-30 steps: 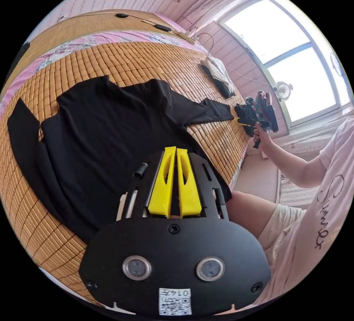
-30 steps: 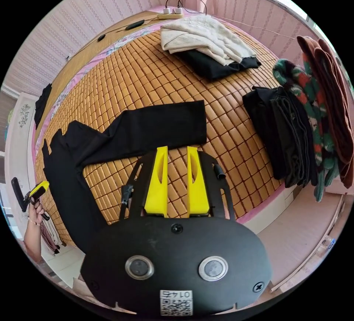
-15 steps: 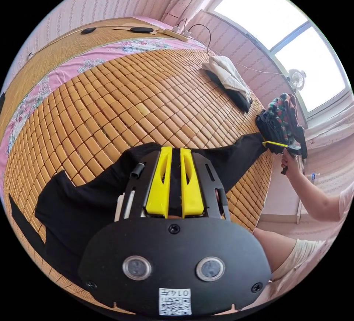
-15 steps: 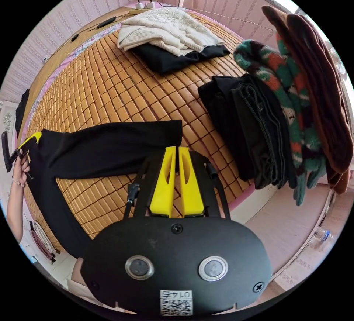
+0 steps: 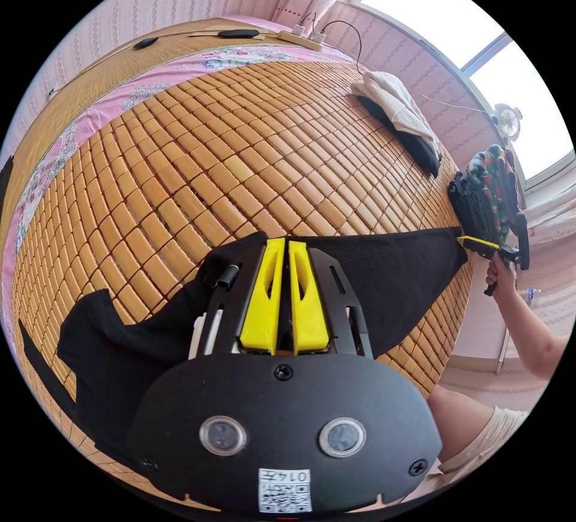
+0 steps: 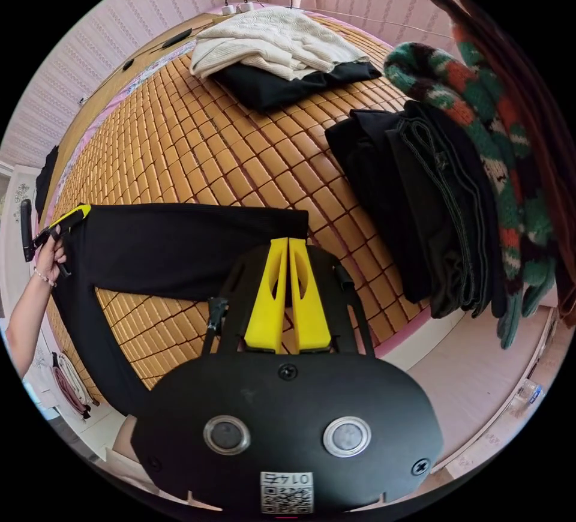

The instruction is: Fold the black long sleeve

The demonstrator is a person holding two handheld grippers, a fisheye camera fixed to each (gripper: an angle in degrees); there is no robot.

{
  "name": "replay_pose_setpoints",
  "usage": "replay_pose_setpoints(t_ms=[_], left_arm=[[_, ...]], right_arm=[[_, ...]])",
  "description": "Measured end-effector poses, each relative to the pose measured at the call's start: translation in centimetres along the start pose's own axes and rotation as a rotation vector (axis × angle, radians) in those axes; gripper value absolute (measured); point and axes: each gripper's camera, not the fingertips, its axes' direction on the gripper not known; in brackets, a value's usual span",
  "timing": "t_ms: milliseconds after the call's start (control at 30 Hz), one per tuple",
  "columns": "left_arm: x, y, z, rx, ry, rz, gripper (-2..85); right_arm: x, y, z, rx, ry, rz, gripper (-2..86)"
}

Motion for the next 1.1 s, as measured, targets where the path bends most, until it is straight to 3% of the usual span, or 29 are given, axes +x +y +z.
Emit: replay_pose_setpoints(t_ms=[233,433,600,700,867,1100], left_arm=[[0.1,2.7,-2.9,0.065,0.087,-0.046,2.3],[-0.1,17.7,-11.9,0.192,0.078,-0.143,2.2],[-2.9,34.6,-17.3,0.148,-0.135,-0.459,-0.5],[-4.1,41.7,-19.0,0.157,-0.171,-0.627,-0.9],[-4.0,48.2,-18.7,0.177,-0.150,-0.733,-0.9],[-3.0,52.3,-16.6,0.228,-0.093,-0.782,-0.8]], right_arm=[[-4.8,-0.8,-0.2,0.002,0.128,-0.104,-0.9],[-13.7,-0.5,-1.6,0.014,0.041,-0.312,-0.9],[-31.7,-0.6,-0.8,0.076,-0.084,-0.736,-0.6],[-43.9,-0.6,0.3,0.044,-0.273,-0.936,0.3],[-63.4,1.3,1.5,-0.011,-0.464,-1.225,7.4],[-83.5,5.4,7.8,-0.075,-0.252,-1.364,9.0]])
